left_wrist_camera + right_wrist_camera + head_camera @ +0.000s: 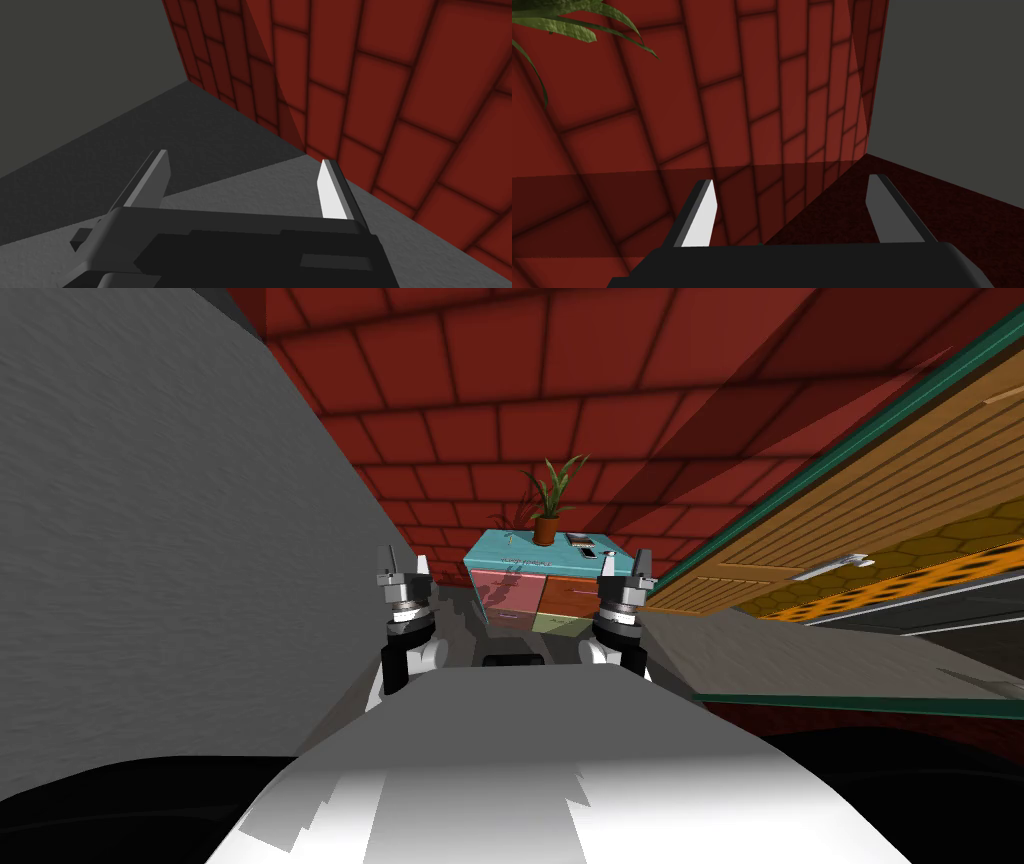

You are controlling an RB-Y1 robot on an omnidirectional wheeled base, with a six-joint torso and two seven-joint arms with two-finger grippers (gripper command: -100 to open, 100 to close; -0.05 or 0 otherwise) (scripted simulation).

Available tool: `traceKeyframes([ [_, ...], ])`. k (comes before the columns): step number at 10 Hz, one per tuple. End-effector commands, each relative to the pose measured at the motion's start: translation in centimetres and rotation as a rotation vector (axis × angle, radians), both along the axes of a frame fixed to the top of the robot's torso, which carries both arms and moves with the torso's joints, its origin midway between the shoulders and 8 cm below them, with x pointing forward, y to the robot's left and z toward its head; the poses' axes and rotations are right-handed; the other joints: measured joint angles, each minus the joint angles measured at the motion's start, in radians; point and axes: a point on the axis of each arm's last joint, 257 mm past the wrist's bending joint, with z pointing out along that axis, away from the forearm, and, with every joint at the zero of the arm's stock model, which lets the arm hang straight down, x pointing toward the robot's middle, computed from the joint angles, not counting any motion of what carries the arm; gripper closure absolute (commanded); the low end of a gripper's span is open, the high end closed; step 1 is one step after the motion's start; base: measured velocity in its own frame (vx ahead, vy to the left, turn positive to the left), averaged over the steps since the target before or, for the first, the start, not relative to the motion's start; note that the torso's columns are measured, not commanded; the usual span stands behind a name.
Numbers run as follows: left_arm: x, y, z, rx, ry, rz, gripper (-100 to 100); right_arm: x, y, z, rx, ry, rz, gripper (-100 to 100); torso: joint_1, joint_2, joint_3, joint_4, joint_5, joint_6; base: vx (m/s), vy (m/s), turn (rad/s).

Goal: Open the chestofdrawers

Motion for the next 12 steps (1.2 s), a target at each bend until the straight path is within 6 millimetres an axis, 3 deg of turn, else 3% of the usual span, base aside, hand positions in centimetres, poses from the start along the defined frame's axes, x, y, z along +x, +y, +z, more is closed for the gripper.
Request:
traceKeyframes([
  [1, 0.0, 0.0, 0.0, 0.000, 0.000, 0.000, 0, 0.0, 0.0, 0.0, 0.000, 0.000, 0.000, 0, 0.000, 0.040, -0.082, 0.041, 0.000, 0.000, 0.000, 0.000, 0.000],
  [9, 0.0, 0.0, 0.0, 0.000, 0.000, 0.000, 0, 0.0, 0.0, 0.0, 0.000, 0.000, 0.000, 0, 0.000, 0.618, -1.234, 0.617, 0.000, 0.000, 0.000, 0.000, 0.000],
  [10, 0.0, 0.0, 0.0, 0.000, 0.000, 0.000, 0, 0.2, 0.7, -0.2, -0.062, 0.015, 0.010, -100, 0.000, 0.691, -1.382, 0.691, 0.000, 0.000, 0.024, 0.013, -0.040],
  [12, 0.0, 0.0, 0.0, 0.000, 0.000, 0.000, 0, 0.4, 1.3, -0.5, -0.115, 0.027, 0.013, -100, 0.001, 0.732, -1.472, 0.733, 0.000, 0.000, 0.047, 0.029, -0.049],
])
